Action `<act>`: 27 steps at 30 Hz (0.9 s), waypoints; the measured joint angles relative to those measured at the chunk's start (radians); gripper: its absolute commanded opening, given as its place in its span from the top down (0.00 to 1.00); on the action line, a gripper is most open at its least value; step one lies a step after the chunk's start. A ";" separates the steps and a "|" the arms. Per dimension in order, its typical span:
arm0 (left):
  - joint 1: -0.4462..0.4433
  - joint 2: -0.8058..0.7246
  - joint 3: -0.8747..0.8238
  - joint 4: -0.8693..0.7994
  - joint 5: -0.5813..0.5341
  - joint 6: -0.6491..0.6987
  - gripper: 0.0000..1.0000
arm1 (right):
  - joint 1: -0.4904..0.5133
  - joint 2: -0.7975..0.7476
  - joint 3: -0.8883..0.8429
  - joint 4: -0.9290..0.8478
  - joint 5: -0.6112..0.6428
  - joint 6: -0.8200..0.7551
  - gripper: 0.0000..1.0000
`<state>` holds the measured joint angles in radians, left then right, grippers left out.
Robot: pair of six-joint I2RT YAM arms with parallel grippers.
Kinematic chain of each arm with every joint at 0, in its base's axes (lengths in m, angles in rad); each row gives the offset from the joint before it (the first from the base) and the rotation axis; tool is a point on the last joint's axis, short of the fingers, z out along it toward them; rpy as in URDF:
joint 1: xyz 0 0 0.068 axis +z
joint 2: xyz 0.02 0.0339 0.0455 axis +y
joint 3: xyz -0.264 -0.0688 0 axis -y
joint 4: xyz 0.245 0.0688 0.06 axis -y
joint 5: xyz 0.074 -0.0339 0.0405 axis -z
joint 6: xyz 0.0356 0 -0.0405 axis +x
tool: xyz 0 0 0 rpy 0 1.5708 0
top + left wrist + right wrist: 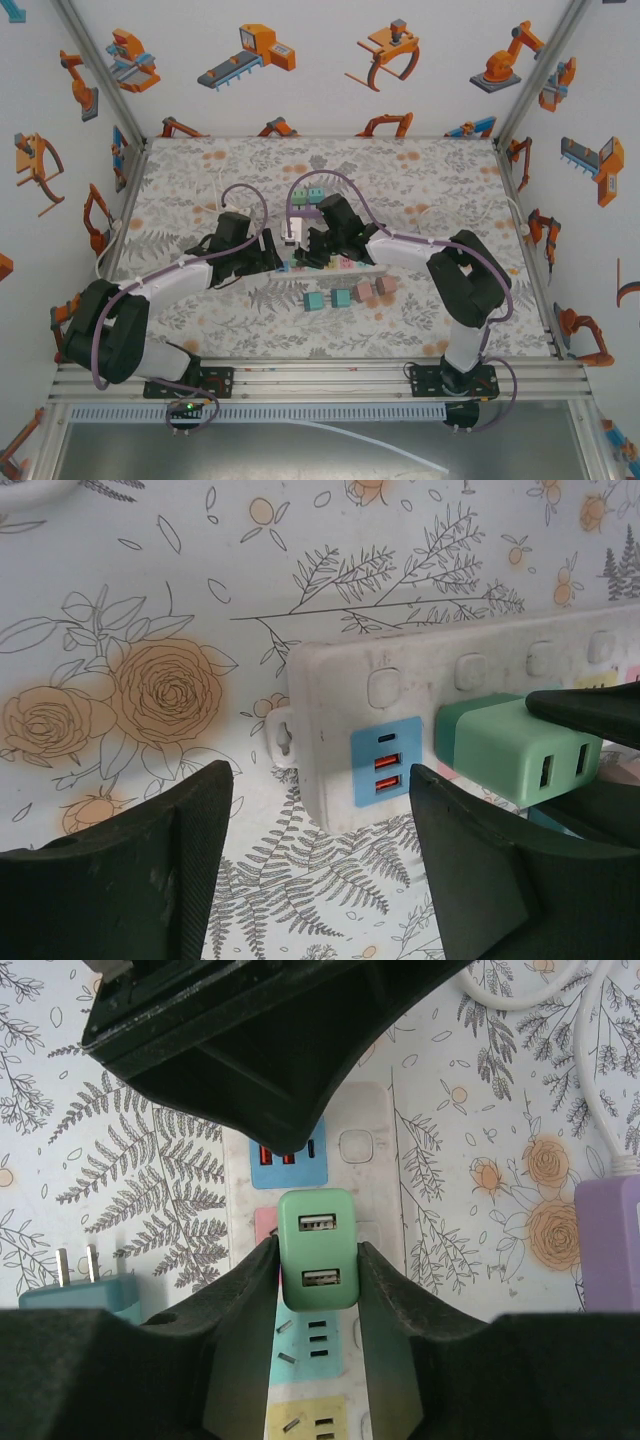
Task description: Pull the plug off the socket
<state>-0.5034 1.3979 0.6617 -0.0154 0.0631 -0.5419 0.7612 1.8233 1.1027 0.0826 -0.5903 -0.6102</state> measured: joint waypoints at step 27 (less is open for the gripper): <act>-0.060 0.070 0.086 -0.121 -0.092 0.068 0.38 | -0.002 -0.008 0.006 -0.020 -0.023 -0.015 0.79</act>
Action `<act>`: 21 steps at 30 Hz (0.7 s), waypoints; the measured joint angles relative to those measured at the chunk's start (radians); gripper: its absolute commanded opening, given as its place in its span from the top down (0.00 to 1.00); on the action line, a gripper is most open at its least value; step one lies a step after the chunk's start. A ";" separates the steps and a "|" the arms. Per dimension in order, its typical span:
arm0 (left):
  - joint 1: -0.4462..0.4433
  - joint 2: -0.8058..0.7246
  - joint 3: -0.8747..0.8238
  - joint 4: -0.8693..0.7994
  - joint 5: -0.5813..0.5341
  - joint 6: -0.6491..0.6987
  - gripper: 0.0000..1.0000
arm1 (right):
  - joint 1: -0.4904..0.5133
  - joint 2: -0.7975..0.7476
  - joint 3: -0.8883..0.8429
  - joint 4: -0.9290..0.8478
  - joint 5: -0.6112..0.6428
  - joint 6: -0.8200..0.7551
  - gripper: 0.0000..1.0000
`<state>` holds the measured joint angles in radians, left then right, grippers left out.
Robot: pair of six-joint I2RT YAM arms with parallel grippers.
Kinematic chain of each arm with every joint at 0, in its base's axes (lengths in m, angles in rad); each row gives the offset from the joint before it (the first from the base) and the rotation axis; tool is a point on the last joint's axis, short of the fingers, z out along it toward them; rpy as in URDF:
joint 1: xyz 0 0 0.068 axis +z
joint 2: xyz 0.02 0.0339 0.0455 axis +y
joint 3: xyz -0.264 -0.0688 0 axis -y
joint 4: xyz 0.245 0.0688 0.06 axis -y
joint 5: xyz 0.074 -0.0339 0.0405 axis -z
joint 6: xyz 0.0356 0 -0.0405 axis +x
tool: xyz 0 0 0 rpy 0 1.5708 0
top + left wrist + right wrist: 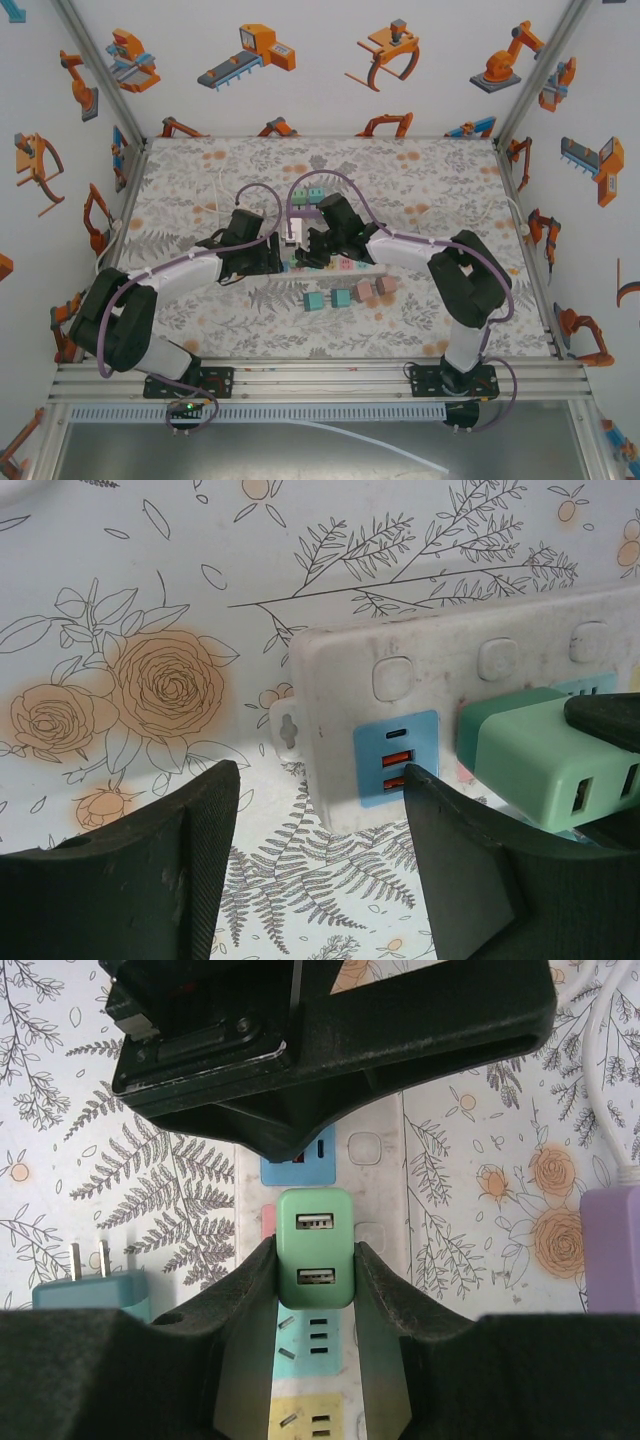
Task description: Pull the plug off the socket
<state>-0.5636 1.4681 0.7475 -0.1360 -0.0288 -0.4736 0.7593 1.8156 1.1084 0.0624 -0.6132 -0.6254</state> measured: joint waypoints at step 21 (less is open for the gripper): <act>-0.008 -0.105 -0.036 -0.023 -0.023 -0.019 0.30 | -0.003 -0.224 -0.139 0.226 0.049 0.300 0.80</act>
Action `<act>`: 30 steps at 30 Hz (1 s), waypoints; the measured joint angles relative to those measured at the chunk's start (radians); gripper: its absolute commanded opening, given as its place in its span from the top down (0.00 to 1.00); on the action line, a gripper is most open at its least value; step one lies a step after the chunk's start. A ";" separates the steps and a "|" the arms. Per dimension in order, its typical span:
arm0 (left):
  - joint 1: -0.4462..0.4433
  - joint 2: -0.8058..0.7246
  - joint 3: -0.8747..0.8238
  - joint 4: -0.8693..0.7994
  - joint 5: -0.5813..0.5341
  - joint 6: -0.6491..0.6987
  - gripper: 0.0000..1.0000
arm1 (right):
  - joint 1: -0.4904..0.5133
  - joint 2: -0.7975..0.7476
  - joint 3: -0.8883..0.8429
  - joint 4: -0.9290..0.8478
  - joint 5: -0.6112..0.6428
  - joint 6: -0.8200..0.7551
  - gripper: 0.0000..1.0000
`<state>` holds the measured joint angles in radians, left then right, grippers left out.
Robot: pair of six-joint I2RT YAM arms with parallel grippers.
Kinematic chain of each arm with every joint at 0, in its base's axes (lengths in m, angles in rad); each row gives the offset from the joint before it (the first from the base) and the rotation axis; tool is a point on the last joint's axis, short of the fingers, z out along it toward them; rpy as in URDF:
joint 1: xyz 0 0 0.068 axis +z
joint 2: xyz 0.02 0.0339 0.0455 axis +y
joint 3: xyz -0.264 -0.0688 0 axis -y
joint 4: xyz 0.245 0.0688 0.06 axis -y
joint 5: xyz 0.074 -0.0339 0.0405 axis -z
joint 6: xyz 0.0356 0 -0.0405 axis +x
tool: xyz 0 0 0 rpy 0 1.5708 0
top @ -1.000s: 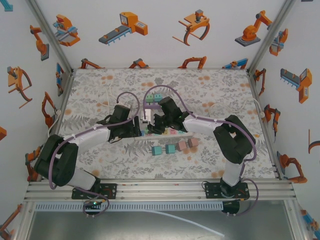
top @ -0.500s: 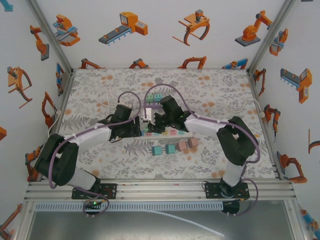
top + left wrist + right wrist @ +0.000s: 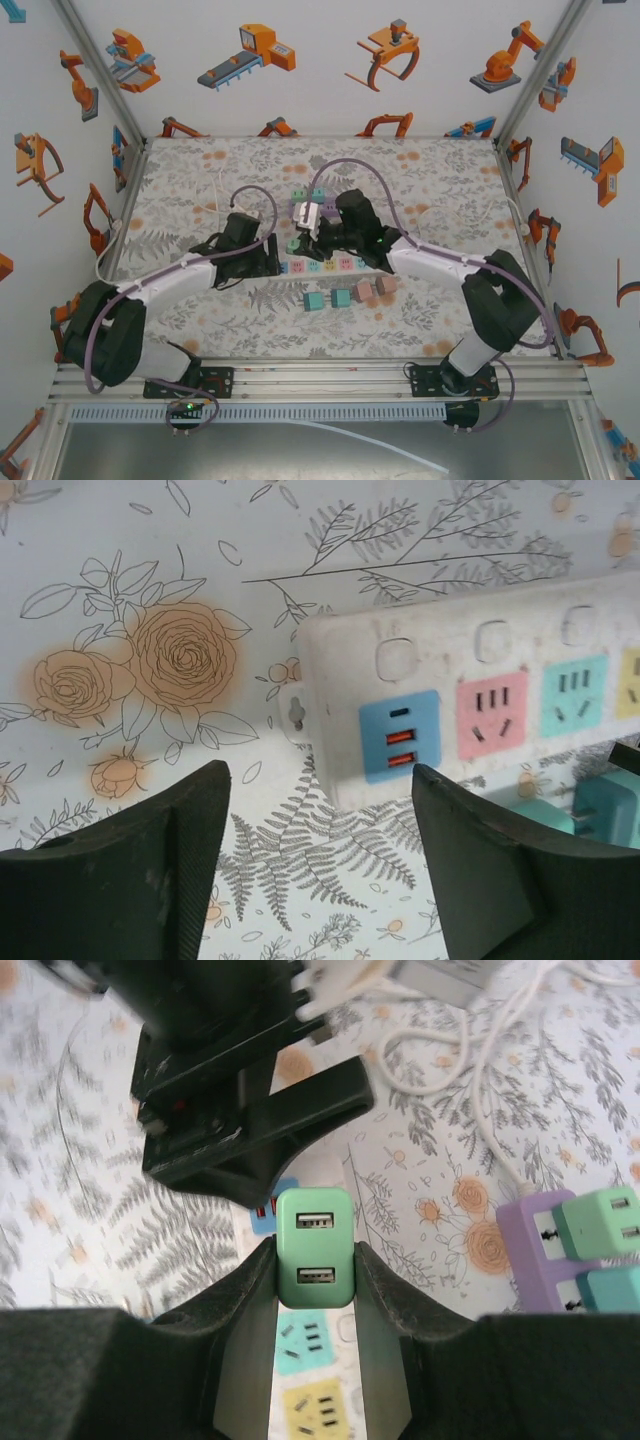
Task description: Pull the plug off the socket
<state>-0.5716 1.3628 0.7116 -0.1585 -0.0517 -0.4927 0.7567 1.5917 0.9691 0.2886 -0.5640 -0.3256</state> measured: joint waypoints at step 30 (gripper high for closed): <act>-0.036 -0.671 0.192 -0.628 0.431 0.951 0.07 | 0.557 -0.020 -0.280 0.251 1.071 1.283 0.90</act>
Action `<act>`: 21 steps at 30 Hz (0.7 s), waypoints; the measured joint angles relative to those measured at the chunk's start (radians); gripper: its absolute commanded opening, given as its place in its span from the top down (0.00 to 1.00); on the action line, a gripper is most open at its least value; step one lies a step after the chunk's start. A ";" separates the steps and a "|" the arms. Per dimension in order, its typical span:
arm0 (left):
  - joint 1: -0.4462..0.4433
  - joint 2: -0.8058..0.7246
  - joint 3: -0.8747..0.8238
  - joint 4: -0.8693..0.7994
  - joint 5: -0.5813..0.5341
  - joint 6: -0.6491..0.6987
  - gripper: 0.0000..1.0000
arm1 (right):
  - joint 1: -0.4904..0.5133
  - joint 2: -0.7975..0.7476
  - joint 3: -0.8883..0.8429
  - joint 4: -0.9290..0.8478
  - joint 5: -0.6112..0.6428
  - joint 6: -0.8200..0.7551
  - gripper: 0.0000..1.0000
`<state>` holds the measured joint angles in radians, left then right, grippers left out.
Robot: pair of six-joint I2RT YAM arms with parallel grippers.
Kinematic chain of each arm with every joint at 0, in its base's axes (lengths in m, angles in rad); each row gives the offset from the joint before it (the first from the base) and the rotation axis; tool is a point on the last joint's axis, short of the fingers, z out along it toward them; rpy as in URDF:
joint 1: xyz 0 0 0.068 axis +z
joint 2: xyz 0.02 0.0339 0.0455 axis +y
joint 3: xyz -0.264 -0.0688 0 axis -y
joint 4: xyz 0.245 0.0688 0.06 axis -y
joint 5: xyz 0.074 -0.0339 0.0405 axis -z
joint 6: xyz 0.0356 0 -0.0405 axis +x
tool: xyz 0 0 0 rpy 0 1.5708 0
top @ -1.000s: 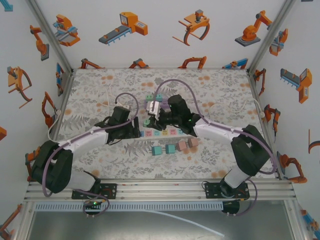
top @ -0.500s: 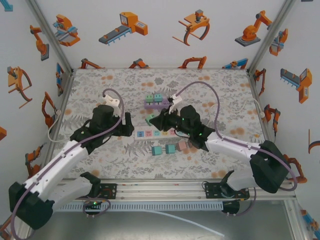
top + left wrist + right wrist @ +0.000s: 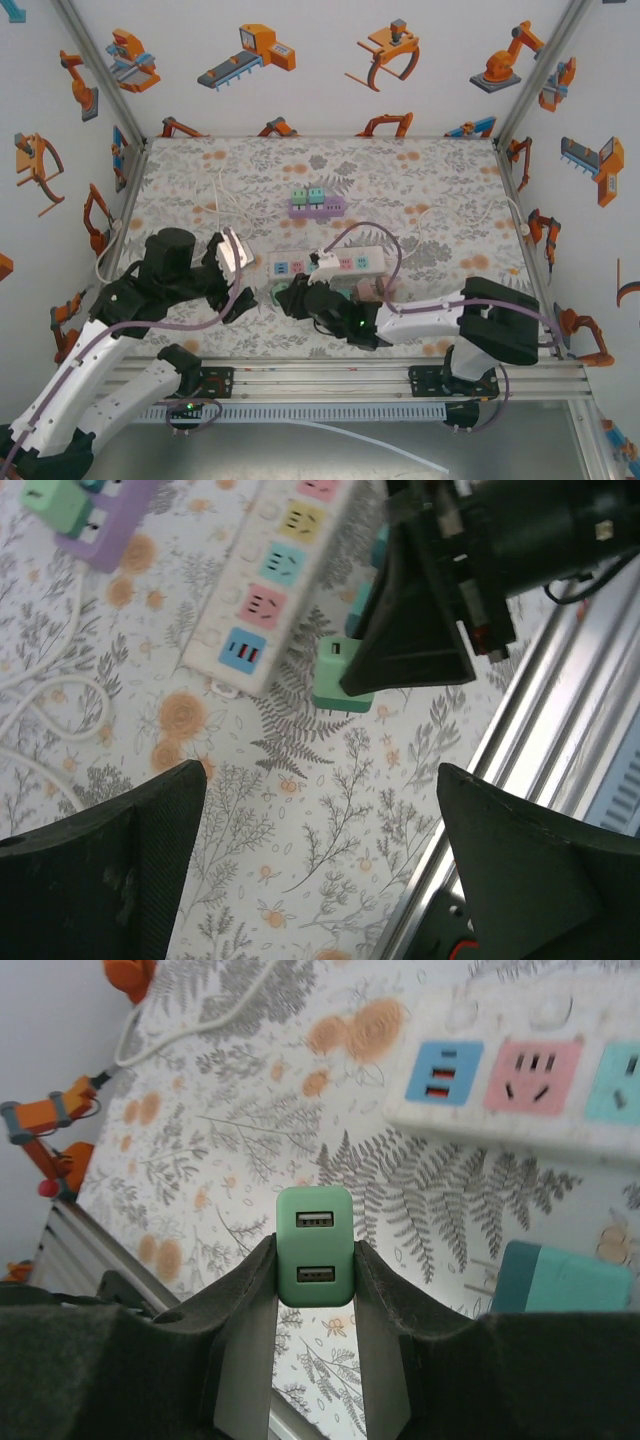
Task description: Pull the plug off the socket
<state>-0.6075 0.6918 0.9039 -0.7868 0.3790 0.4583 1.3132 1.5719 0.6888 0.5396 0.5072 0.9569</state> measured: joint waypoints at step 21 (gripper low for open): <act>-0.027 -0.147 -0.161 0.032 0.001 0.170 0.03 | 0.051 0.198 0.114 -0.114 0.197 0.199 0.82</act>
<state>-0.6346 0.5446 0.7425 -0.7551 0.3798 0.6285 1.3643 1.7699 0.8028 0.4259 0.7040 1.1561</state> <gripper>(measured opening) 0.973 0.337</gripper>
